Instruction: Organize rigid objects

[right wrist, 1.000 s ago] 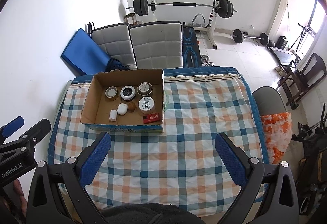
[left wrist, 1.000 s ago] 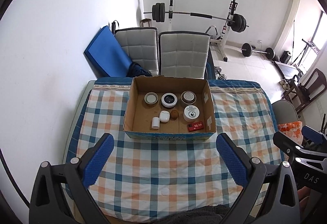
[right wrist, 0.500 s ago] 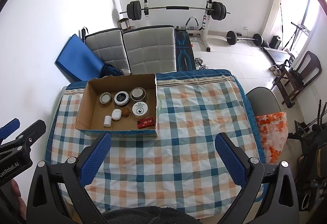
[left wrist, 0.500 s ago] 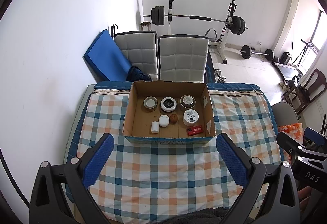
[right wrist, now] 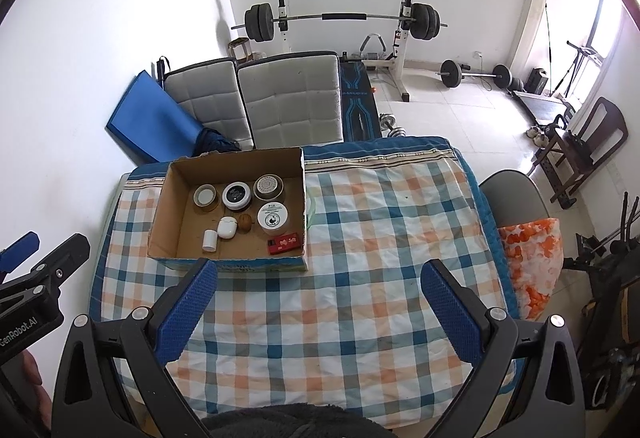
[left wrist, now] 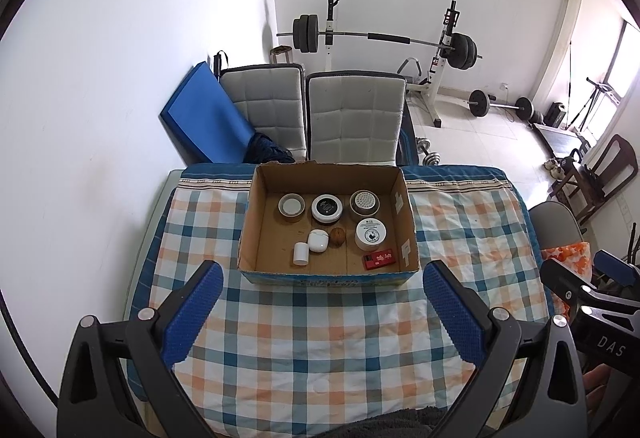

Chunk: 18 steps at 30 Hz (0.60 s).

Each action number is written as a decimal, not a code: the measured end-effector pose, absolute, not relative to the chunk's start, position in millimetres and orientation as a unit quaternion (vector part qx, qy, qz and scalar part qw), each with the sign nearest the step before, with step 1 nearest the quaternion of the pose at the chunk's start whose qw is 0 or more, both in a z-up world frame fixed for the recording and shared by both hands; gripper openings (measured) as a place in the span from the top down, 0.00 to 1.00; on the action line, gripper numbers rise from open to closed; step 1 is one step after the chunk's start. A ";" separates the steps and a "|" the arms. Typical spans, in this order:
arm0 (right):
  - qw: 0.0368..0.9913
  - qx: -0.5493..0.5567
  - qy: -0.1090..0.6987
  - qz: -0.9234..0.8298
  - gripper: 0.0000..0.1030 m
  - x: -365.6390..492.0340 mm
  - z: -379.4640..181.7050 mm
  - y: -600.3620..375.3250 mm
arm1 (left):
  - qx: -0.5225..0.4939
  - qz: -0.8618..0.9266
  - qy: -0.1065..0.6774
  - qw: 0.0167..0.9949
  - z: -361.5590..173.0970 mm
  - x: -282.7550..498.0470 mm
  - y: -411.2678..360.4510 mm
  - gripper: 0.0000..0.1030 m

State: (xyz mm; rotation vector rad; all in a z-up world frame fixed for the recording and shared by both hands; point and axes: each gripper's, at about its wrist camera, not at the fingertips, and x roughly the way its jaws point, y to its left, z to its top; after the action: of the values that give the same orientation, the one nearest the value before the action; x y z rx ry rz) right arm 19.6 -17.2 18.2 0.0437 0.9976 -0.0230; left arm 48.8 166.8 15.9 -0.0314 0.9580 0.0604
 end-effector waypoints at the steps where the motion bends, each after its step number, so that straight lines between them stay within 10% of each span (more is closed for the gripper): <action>1: 0.878 0.020 0.478 -0.012 0.00 18.8 18.1 -16.7 | -0.015 0.029 0.461 0.887 15.8 48.7 166.7 0.00; 18: 0.881 0.018 0.473 -0.017 0.00 19.2 19.8 -16.4 | -0.014 0.026 0.461 0.887 16.4 50.5 165.5 0.00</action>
State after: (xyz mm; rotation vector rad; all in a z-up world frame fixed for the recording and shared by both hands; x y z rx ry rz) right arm 19.2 -16.4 19.8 0.0367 0.9851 -0.0347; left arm 50.5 165.5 16.4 -0.0300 0.9583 0.0549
